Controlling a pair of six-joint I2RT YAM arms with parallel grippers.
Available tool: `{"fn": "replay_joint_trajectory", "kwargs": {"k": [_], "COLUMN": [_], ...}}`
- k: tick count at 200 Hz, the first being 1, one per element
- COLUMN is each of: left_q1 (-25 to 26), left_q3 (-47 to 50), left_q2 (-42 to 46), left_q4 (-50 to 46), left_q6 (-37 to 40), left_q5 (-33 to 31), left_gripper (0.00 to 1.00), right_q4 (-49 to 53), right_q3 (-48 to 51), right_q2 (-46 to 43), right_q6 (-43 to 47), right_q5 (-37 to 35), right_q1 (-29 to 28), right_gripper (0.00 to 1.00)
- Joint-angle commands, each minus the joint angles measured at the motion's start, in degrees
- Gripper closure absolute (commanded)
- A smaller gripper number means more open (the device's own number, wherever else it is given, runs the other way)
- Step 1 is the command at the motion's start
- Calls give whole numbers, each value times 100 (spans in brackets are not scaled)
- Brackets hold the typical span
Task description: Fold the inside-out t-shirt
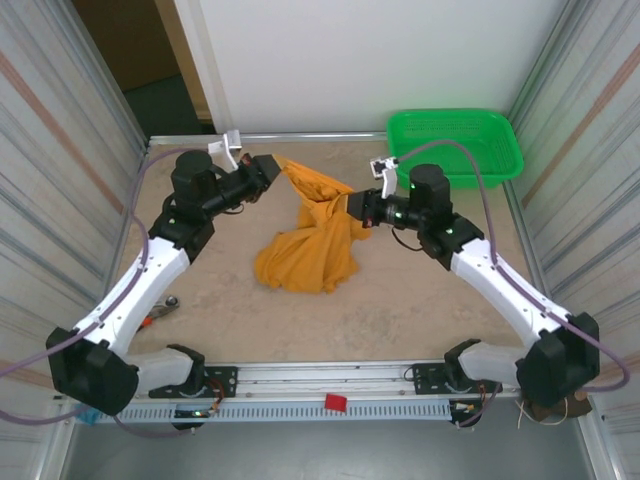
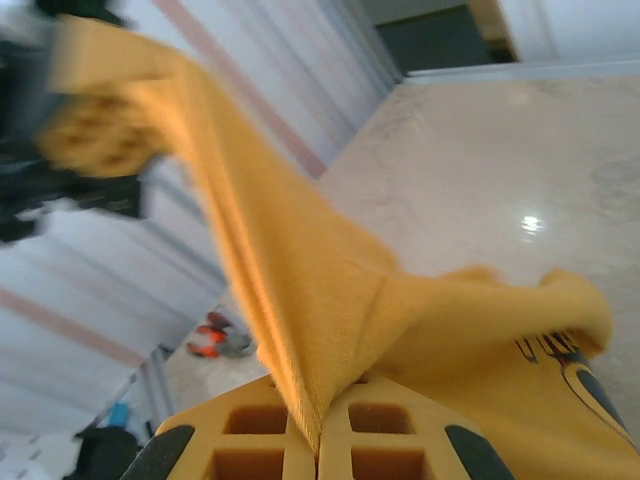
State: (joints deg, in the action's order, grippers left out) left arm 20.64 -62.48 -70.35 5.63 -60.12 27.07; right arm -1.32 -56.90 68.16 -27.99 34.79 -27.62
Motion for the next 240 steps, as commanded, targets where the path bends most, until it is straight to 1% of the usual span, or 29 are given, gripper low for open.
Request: {"fn": "replay_joint_trajectory", "kwargs": {"k": [1,12,15,23,34,42,50,61,71,83,99,105,117,129,143,158,194,208,240], "left_q1": [-296,-337,-342,-350,-346,-342,-338,-290,-168,68,623,864,1381,1854,2207,2326,2322,2330,2310], "left_q3": [106,64,42,-7,79,211,346,506,616,719,792,819,896,1025,1164,1202,1186,1186,1101], "left_q2": [-316,-566,-628,-738,-720,-590,-369,8,348,683,920,957,972,945,856,707,534,531,470], "left_q4": [696,920,956,1004,1100,1097,982,587,240,-31,-271,-324,-352,-241,-12,127,220,255,334], "left_q6": [-111,-61,-38,58,197,301,472,810,1147,1463,1789,1889,2011,1995,1946,1911,1881,1875,1974], "left_q5": [43,225,293,451,492,453,374,187,-33,-259,-513,-623,-925,-1416,-1889,-2152,-2549,-2697,-2740], "left_gripper": [100,100,96,82,63,53,45,40,40,42,43,42,38,35,33,32,31,29,29], "right_q4": [-625,-847,-901,-931,-907,-905,-881,-855,-844,-835,-837,-819,-810,-808,-800,-775,-747,-747,-738], "right_q3": [200,253,265,276,293,303,316,337,361,382,392,399,402,416,417,417,417,417,426], "right_q2": [-364,-340,-331,-314,-295,-270,-252,-233,-209,-174,-113,-101,-92,-105,-119,-117,-167,-180,-189], "right_q6": [-234,-382,-409,-427,-418,-431,-436,-429,-422,-418,-427,-427,-427,-427,-436,-437,-444,-444,-436], "right_q5": [1223,1434,1450,1393,1251,1217,1191,1175,1149,1110,1101,1077,1041,1001,961,939,925,920,916], "right_q1": [55,8,-4,-24,-1,48,93,131,143,147,143,143,143,143,142,144,134,118,92], "right_gripper": [100,100,100,100,100,100,100,100,100,100,100,100,100,100,100,100,100,100,100]}}
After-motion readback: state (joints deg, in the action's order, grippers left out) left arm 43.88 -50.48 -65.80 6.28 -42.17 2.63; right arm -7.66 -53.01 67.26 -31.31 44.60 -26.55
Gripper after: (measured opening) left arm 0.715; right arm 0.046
